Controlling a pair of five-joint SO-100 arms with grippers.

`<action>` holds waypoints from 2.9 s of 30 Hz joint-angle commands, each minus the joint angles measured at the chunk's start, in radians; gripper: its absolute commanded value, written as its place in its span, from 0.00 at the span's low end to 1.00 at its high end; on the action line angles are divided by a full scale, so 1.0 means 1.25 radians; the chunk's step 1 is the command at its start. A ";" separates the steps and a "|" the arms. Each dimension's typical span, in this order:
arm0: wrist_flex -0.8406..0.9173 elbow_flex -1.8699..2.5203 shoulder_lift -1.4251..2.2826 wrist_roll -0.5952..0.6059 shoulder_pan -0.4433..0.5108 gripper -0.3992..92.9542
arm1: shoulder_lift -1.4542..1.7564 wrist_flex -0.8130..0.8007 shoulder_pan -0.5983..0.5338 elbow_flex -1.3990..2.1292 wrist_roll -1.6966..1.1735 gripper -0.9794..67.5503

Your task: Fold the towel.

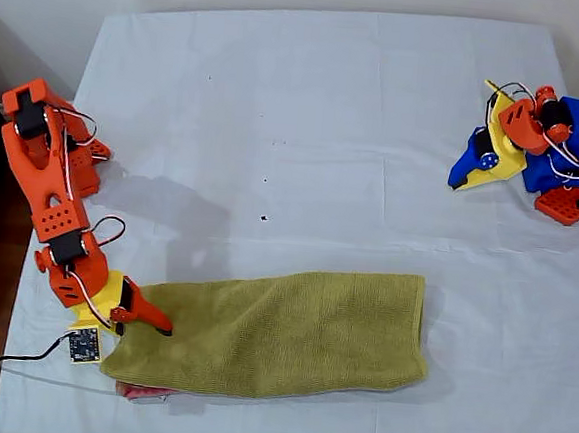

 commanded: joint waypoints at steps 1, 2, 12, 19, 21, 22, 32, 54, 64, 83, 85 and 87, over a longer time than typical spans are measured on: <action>-0.036 0.026 -0.005 -0.007 -0.017 0.37 | 0.171 0.001 0.006 0.080 -0.002 0.02; -0.040 0.031 -0.005 -0.006 -0.020 0.32 | 0.171 0.001 0.006 0.080 -0.002 0.02; 0.007 0.032 0.018 0.020 -0.048 0.03 | 0.171 0.001 0.006 0.080 -0.002 0.02; 0.133 0.038 0.090 -0.007 -0.027 0.02 | 0.171 0.001 0.006 0.080 -0.004 0.02; 0.182 0.042 0.124 -0.012 -0.016 0.02 | 0.171 0.001 0.006 0.080 -0.004 0.02; 0.210 0.040 0.137 -0.013 -0.011 0.02 | 0.171 0.001 0.006 0.080 -0.004 0.02; 0.463 0.047 0.301 -0.038 -0.009 0.02 | 0.171 0.001 0.006 0.080 -0.004 0.02; 0.805 -0.258 0.513 0.134 -0.153 0.01 | 0.171 0.001 0.006 0.080 -0.004 0.02; 0.687 -0.353 0.495 0.360 -0.306 0.01 | 0.171 0.001 0.006 0.080 -0.004 0.02; 0.286 -0.416 0.421 0.923 -0.449 0.01 | 0.171 0.001 0.006 0.080 -0.004 0.02; 0.228 -0.389 0.420 0.939 -0.455 0.01 | 0.171 0.001 0.006 0.080 -0.004 0.02; 0.161 -0.345 0.421 0.968 -0.461 0.01 | 0.171 0.001 0.006 0.080 -0.004 0.02</action>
